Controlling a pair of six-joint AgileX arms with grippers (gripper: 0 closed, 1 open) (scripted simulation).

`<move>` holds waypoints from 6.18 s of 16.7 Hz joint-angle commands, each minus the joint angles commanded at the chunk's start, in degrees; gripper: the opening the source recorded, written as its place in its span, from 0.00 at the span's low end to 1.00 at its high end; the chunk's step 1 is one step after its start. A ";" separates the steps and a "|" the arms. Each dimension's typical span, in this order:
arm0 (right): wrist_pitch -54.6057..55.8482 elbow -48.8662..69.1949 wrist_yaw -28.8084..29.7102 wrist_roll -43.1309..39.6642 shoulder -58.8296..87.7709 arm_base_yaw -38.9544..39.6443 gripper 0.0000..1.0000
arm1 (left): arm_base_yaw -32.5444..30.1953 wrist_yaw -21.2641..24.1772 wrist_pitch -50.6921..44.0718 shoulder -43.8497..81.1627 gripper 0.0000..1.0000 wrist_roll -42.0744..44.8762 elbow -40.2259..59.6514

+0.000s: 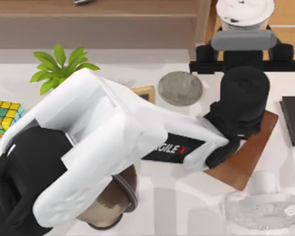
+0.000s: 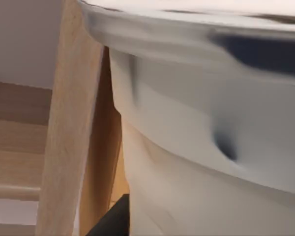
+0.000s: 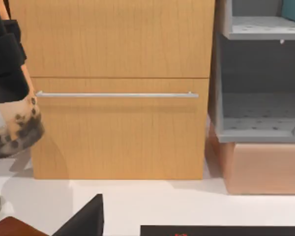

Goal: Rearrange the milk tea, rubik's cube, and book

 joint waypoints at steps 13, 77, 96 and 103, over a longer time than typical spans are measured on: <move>0.00 0.00 0.00 0.00 0.00 0.00 1.00 | 9.99 0.37 0.42 7.04 0.15 3.54 -3.58; 0.00 0.00 0.00 0.00 0.00 0.00 1.00 | 12.32 2.00 -14.09 -14.33 1.00 8.25 -9.68; 0.00 0.00 0.00 0.00 0.00 0.00 1.00 | 58.32 40.46 -121.23 -22.69 1.00 17.94 9.14; 0.00 0.00 0.00 0.00 0.00 0.00 1.00 | 58.63 44.39 -128.75 -18.14 1.00 16.66 9.63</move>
